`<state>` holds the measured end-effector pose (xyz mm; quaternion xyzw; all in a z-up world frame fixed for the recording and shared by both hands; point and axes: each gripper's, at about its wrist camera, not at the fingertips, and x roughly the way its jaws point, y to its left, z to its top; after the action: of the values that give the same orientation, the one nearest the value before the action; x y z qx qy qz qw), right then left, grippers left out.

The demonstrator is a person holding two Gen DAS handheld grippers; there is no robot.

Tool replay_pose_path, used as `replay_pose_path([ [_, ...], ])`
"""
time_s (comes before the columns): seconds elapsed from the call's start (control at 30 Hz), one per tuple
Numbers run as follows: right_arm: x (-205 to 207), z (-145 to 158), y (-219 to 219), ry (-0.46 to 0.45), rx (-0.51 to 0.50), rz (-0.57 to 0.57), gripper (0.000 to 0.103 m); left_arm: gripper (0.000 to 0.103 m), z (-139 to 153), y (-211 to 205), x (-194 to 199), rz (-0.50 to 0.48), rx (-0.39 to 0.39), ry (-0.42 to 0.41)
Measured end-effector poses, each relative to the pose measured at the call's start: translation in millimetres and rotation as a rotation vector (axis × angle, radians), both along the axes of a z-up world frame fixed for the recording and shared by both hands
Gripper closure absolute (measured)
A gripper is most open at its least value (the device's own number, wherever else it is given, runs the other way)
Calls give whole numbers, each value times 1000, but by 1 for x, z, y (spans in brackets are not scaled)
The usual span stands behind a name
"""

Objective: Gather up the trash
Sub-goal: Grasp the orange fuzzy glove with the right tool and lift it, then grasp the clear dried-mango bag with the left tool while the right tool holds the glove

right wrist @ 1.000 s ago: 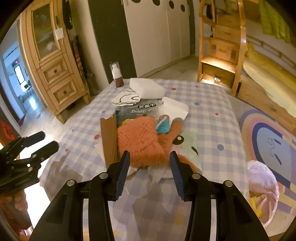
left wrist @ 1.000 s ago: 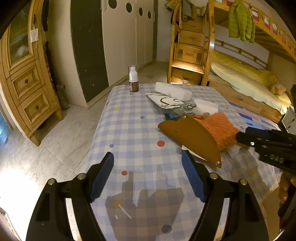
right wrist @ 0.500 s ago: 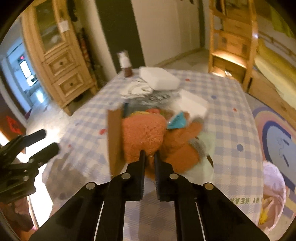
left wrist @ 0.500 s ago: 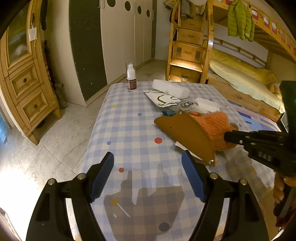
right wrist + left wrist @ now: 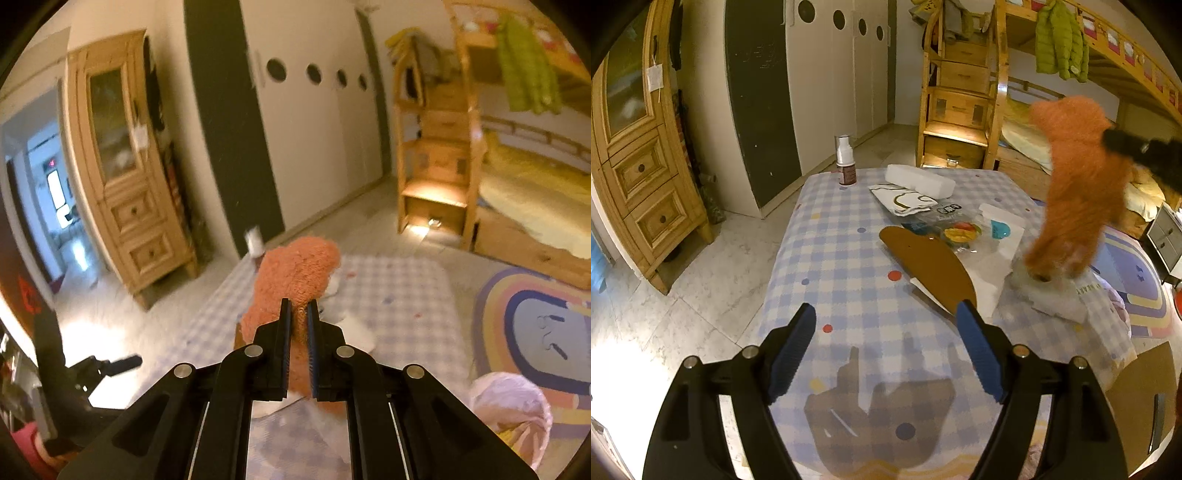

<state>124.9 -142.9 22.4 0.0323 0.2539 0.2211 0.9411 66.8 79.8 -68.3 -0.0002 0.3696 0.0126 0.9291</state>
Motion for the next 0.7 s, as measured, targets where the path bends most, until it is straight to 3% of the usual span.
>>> replay_pose_path([
  [0.13,-9,10,-24,-15,35,-40,95,27,-1,-12,1,-30,0,5],
  [0.33,-16,6,-47,3,-13,-113,95,26,-4,-34,7,-75,18,14],
  [0.53,-5,-34,-61,120,11,-114,95,26,-5,-52,20,-107,32,16],
  [0.7,13,-83,-40,266,-13,-48,95,26,-5,-62,37,-129,35,9],
])
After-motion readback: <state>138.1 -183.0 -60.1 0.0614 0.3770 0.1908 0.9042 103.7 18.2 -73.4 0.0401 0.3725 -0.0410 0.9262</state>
